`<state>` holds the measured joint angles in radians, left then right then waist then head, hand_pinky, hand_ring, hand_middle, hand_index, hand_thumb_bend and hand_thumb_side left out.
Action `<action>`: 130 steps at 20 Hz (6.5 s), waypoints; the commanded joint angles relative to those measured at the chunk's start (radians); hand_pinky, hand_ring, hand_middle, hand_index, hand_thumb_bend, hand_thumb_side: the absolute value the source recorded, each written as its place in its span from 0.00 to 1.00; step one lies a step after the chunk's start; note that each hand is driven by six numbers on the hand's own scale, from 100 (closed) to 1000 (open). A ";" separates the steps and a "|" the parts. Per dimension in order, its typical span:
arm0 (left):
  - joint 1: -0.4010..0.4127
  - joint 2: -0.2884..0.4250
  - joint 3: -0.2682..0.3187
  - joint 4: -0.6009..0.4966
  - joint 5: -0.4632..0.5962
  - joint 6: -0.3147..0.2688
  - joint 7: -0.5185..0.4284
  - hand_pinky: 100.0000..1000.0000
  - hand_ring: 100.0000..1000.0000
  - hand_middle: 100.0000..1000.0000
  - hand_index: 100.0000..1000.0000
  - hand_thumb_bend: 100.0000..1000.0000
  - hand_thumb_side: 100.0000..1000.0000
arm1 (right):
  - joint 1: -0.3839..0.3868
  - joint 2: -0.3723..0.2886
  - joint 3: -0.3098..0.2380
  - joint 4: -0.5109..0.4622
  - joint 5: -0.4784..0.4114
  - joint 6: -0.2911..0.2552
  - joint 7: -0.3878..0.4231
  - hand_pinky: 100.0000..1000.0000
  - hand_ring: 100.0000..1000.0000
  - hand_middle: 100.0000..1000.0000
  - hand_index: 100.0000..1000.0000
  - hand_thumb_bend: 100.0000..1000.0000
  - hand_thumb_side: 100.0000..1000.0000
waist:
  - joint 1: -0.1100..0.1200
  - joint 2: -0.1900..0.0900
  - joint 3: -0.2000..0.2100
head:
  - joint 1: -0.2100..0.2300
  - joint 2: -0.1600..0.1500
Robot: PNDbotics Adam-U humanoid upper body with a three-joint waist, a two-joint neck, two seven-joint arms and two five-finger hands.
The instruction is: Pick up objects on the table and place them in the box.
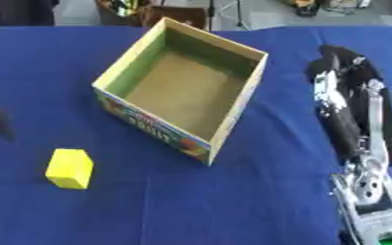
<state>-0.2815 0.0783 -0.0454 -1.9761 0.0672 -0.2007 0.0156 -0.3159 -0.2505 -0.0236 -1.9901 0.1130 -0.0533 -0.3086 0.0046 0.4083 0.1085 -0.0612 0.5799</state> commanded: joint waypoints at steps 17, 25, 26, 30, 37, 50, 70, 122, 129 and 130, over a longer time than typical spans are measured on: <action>-0.105 0.390 0.033 -0.024 -0.208 -0.045 -0.066 0.39 0.55 0.61 0.85 0.00 0.76 | 0.010 -0.025 0.000 -0.010 -0.008 0.007 0.004 0.61 0.59 0.52 0.71 0.00 0.55 | 0.025 -0.060 -0.009 | 0.025 0.038; -0.201 0.618 -0.008 -0.024 -0.536 -0.066 -0.369 0.59 0.73 0.77 0.96 0.00 0.73 | 0.020 -0.030 0.005 -0.010 0.000 0.008 0.010 0.61 0.59 0.52 0.71 0.00 0.54 | 0.028 -0.057 -0.013 | 0.011 0.025; -0.211 0.638 -0.019 -0.023 -0.566 -0.072 -0.420 0.61 0.74 0.78 0.97 0.00 0.73 | 0.021 -0.031 0.006 -0.010 0.001 0.007 0.011 0.61 0.59 0.52 0.71 0.00 0.54 | 0.027 -0.056 -0.013 | 0.008 0.025; -0.252 0.701 -0.054 -0.007 -0.618 -0.077 -0.576 0.68 0.78 0.81 0.99 0.00 0.74 | 0.024 -0.032 0.010 -0.010 0.005 0.007 0.015 0.61 0.59 0.52 0.71 0.00 0.54 | 0.025 -0.053 -0.014 | 0.000 0.020; -0.282 0.742 -0.096 0.051 -0.620 -0.031 -0.767 0.74 0.81 0.83 1.00 0.00 0.99 | 0.027 -0.031 0.013 -0.010 0.010 0.010 0.019 0.61 0.60 0.52 0.71 0.00 0.55 | 0.028 -0.047 -0.018 | 0.004 0.006; -0.329 0.733 -0.154 0.084 -0.794 -0.054 -0.764 0.79 0.85 0.87 1.00 0.40 1.00 | 0.028 -0.028 0.019 -0.010 0.012 0.012 0.026 0.61 0.60 0.52 0.71 0.00 0.55 | 0.027 -0.044 -0.022 | 0.005 -0.001; -0.379 0.690 -0.290 0.204 -0.798 -0.075 -0.884 0.77 0.82 0.81 1.00 0.39 1.00 | 0.029 -0.025 0.025 -0.010 0.019 0.020 0.035 0.62 0.60 0.52 0.71 0.00 0.56 | 0.038 -0.035 -0.029 | 0.009 0.001; -0.386 0.623 -0.302 0.290 -0.909 0.030 -0.490 0.15 0.33 0.29 0.50 0.00 0.57 | 0.031 -0.016 0.026 -0.010 0.029 0.031 0.037 0.62 0.60 0.52 0.71 0.00 0.57 | 0.037 -0.022 -0.033 | 0.010 -0.005; -0.395 0.640 -0.233 0.185 -0.840 0.077 -0.490 0.09 0.29 0.27 0.47 0.00 0.37 | 0.035 -0.021 0.022 -0.010 0.027 0.029 0.033 0.62 0.60 0.52 0.71 0.00 0.57 | 0.043 -0.029 -0.030 | 0.007 -0.008; -0.398 0.642 -0.221 0.170 -0.827 0.085 -0.490 0.08 0.28 0.27 0.46 0.00 0.34 | 0.036 -0.021 0.022 -0.010 0.027 0.029 0.033 0.62 0.60 0.52 0.71 0.00 0.57 | 0.044 -0.030 -0.030 | 0.006 -0.008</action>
<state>-0.6616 0.6856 -0.2976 -1.7742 -0.7778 -0.1263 -0.4763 -0.2749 -0.2587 0.0056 -1.9901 0.1382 -0.0237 -0.2718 0.0482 0.4066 0.0761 -0.0529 0.5859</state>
